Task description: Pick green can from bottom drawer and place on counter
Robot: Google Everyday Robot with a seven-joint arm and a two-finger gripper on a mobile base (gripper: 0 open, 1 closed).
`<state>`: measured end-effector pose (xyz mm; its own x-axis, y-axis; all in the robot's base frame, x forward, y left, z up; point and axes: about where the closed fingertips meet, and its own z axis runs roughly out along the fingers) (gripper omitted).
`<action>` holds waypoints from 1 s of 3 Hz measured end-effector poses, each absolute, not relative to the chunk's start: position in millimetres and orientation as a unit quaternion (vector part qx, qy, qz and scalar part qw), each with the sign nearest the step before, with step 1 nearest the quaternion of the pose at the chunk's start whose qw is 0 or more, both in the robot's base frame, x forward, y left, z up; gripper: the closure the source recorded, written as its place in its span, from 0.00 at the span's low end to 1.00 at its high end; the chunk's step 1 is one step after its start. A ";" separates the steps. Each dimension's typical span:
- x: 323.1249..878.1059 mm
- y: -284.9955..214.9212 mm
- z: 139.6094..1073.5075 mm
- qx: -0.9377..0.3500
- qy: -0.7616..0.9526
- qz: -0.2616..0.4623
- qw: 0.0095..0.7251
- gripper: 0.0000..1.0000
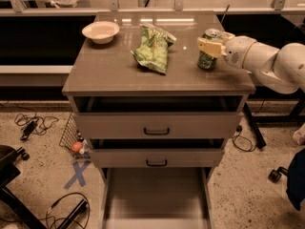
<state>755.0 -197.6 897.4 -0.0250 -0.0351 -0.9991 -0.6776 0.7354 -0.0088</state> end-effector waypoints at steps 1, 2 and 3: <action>755.2 -196.3 898.4 -0.266 0.671 0.249 0.646 0.28; 755.6 -193.4 898.4 -0.267 0.670 0.251 0.645 0.05; 755.9 -191.4 898.4 -0.268 0.670 0.252 0.645 0.00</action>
Offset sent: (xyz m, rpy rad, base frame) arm 0.0000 0.0001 0.0010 0.0000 0.0001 0.0001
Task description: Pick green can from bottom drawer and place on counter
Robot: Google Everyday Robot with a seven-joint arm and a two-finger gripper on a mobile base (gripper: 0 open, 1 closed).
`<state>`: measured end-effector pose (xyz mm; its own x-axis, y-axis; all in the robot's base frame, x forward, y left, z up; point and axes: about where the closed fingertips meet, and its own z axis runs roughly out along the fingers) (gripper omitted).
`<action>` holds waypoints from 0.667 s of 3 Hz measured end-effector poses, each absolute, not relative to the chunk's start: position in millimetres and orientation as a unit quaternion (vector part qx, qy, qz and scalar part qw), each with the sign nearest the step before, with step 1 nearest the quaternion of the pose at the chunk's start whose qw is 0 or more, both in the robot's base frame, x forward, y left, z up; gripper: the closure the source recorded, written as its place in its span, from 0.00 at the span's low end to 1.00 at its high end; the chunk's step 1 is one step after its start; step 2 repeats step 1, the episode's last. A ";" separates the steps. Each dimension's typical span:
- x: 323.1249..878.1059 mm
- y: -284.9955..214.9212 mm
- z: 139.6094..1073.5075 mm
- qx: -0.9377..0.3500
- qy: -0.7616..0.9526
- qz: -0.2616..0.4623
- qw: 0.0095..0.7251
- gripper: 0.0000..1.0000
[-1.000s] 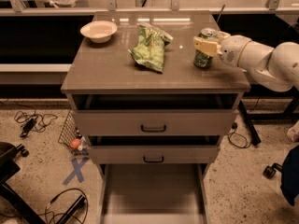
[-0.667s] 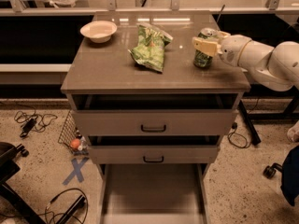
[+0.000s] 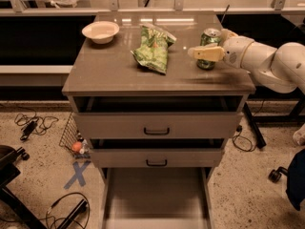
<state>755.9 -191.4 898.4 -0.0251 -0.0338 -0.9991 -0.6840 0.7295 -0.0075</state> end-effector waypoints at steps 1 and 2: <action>756.0 -191.3 898.4 -0.268 0.670 0.252 0.645 0.00; 756.0 -191.3 898.4 -0.268 0.670 0.252 0.645 0.00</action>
Offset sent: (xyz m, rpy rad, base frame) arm 0.0000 0.0000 0.0000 0.0000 0.0000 0.0000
